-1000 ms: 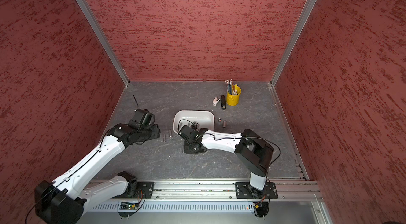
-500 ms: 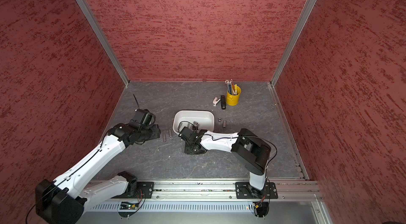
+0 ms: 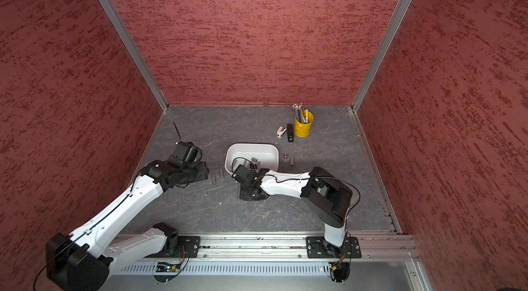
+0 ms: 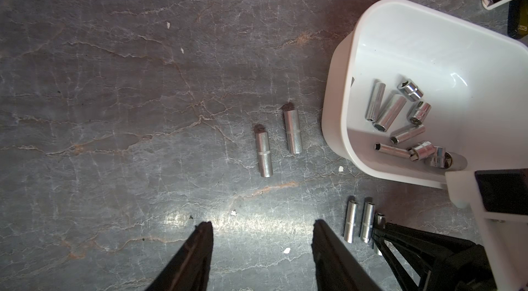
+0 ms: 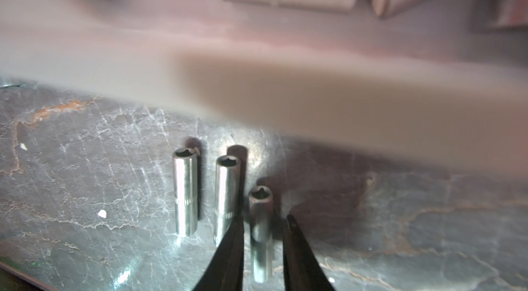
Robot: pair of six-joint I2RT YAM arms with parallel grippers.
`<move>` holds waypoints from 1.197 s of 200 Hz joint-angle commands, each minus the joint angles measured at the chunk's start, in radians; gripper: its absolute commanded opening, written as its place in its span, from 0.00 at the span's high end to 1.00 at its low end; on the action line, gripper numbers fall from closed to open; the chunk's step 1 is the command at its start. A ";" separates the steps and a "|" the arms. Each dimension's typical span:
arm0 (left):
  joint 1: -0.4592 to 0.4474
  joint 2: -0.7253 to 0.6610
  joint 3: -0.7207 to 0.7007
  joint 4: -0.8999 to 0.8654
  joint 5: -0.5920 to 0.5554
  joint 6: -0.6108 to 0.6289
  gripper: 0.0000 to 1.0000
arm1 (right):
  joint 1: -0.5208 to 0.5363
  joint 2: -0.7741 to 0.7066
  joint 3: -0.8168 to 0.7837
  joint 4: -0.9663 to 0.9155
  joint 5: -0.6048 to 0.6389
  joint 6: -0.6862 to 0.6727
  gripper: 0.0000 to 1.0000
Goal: Take out the socket from the storage box
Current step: Place the socket head at the center of the board, then pick up the socket head from the storage box.
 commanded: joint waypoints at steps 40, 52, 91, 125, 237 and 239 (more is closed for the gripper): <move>-0.006 0.004 0.012 -0.008 0.016 0.005 0.41 | -0.006 -0.088 0.008 -0.059 0.024 -0.034 0.68; -0.005 0.008 0.021 -0.012 0.023 0.011 0.41 | -0.006 -0.114 0.007 -0.070 0.026 -0.038 0.67; -0.008 0.040 0.078 -0.004 0.107 0.047 0.42 | -0.033 -0.226 -0.002 -0.108 0.041 -0.068 0.67; -0.055 0.170 0.217 0.008 0.194 0.092 0.43 | -0.123 -0.354 -0.047 -0.150 0.079 -0.128 0.67; -0.241 0.953 0.889 -0.112 0.123 -0.024 0.43 | -0.484 -0.686 -0.308 -0.149 -0.031 -0.245 0.65; -0.243 0.958 0.893 -0.112 0.123 -0.033 0.43 | -0.486 -0.686 -0.308 -0.149 -0.032 -0.245 0.65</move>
